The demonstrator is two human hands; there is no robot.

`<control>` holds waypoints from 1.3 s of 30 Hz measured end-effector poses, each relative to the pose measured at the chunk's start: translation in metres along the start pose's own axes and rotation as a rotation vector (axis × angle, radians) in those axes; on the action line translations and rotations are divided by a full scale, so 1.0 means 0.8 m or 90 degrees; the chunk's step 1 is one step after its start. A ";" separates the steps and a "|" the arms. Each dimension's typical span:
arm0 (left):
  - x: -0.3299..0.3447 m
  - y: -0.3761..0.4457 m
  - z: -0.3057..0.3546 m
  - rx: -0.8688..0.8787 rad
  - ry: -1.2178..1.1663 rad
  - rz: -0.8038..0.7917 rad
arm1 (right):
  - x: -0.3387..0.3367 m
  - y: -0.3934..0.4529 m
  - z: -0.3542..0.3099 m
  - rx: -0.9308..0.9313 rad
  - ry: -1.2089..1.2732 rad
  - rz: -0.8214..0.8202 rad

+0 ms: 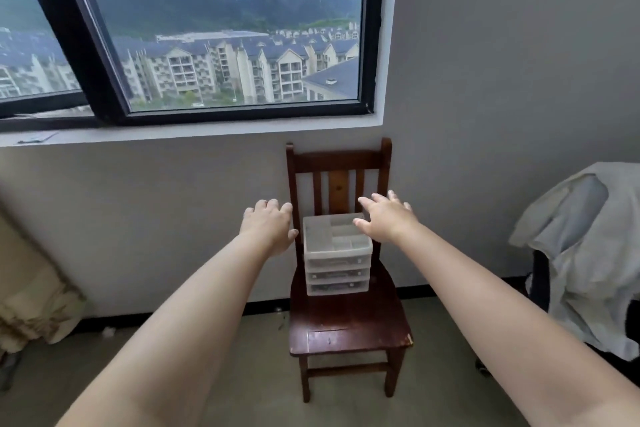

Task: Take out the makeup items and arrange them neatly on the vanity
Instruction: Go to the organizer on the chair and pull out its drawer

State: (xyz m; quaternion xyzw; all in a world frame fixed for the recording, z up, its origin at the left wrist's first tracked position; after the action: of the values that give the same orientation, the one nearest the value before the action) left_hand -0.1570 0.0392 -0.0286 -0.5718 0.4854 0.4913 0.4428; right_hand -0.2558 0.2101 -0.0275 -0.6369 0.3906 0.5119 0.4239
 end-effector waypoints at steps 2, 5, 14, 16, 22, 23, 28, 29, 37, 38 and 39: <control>0.026 0.045 -0.012 0.001 -0.011 -0.024 | 0.018 0.052 -0.007 -0.006 -0.006 -0.028; 0.073 0.105 -0.030 0.002 -0.031 -0.072 | 0.059 0.124 -0.018 -0.012 -0.018 -0.079; 0.238 0.291 -0.076 0.105 -0.082 -0.189 | 0.226 0.292 -0.016 0.098 0.013 -0.230; 0.271 0.322 -0.079 0.139 -0.090 -0.201 | 0.268 0.311 -0.008 0.140 0.036 -0.265; 0.360 0.384 -0.072 0.181 -0.173 -0.203 | 0.381 0.336 0.004 0.319 0.254 -0.376; 0.372 0.392 -0.069 0.183 -0.181 -0.190 | 0.396 0.339 0.003 0.371 0.333 -0.389; 0.434 0.410 -0.060 0.208 -0.178 -0.130 | 0.463 0.344 -0.008 0.609 0.765 -0.432; 0.448 0.411 -0.058 0.225 -0.161 -0.116 | 0.471 0.348 -0.010 0.649 0.858 -0.412; 0.475 0.408 -0.060 0.260 -0.144 0.078 | 0.500 0.389 -0.023 0.814 1.415 -0.281; 0.474 0.408 -0.059 0.259 -0.145 0.092 | 0.503 0.390 -0.023 0.812 1.439 -0.282; 0.474 0.408 -0.059 0.258 -0.146 0.101 | 0.506 0.389 -0.023 0.807 1.458 -0.284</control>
State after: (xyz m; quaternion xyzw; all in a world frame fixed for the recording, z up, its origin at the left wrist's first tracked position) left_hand -0.4567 -0.0971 -0.4080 -0.3716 0.5640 0.4789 0.5608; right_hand -0.4709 0.0622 -0.4667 -0.4495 0.5823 -0.6598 0.1537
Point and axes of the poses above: each hand's wrist, its own y-axis towards the middle knuckle, its own x-axis out of the palm, z = x × y, the point moved 4 cm from there along y, towards the middle knuckle, and after that the axes turned 14 degrees about x, right-handed, at the moved point
